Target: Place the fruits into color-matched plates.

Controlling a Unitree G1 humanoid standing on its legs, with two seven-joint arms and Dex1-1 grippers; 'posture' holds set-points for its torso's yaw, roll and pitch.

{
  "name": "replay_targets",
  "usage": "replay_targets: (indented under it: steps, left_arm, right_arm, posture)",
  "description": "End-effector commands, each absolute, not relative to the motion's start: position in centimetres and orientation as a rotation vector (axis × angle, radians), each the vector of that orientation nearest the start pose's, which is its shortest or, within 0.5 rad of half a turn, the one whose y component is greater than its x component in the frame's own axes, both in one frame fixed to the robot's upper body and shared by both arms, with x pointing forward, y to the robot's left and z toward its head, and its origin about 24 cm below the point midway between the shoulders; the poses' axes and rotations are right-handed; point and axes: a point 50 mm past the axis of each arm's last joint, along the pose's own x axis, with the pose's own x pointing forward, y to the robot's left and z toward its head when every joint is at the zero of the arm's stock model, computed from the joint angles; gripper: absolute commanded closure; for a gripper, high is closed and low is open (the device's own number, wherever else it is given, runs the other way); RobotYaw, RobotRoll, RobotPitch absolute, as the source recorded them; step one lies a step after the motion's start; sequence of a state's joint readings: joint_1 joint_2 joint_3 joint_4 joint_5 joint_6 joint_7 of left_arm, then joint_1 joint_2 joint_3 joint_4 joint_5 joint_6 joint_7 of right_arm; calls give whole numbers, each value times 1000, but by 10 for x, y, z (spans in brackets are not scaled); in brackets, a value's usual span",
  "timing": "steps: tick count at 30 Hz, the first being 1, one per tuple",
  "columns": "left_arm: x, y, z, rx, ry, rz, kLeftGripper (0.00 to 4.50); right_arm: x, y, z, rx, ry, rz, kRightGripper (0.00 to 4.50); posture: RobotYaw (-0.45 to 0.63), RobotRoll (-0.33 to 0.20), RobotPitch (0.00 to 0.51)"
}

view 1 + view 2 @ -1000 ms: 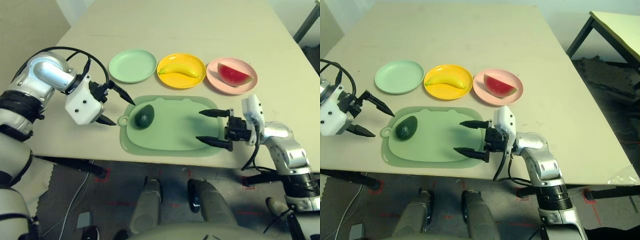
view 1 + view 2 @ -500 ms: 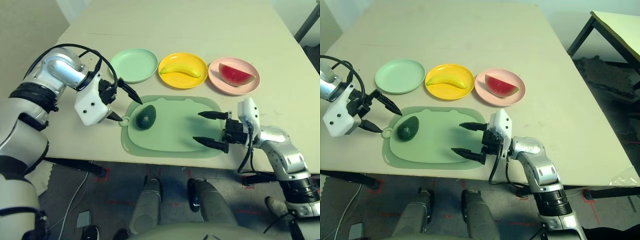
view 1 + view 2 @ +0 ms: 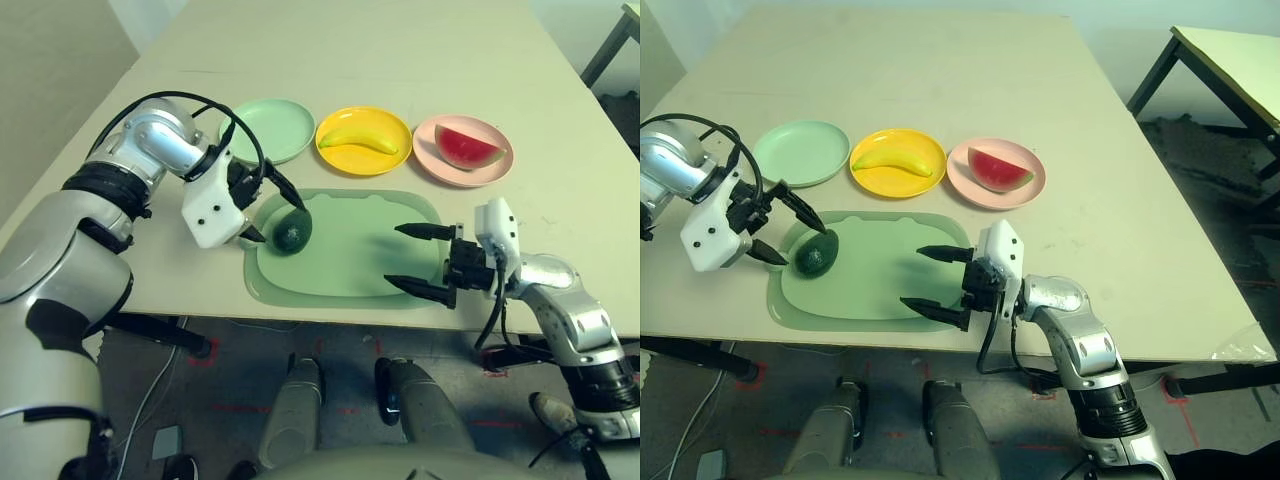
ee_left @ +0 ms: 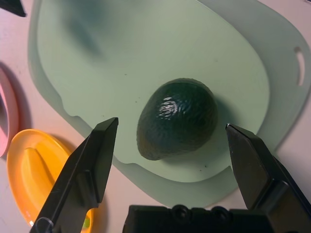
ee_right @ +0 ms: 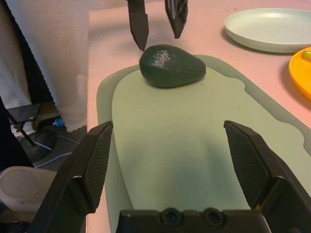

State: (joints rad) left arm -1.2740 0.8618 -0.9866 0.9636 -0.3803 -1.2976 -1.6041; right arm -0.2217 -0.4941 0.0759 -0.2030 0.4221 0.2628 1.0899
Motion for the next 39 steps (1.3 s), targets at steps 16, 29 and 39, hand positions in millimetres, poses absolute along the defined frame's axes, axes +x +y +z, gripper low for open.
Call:
replay_targets:
  steps: [16,29,39]
  left_arm:
    - [328,181,197,1770,-192,-1905,0]
    - [331,171,194,1765,-216,-1913,0]
    - [331,167,193,1757,-223,-1924,0]
  right_arm:
    - [244,-145,129,-149,-26,1313,24]
    - [240,-145,125,-164,-12,1322,24]
    - [237,-144,124,-162,-6,1323,24]
  posture:
    - [-152,0,183]
    - [-156,0,184]
    - [-164,0,187]
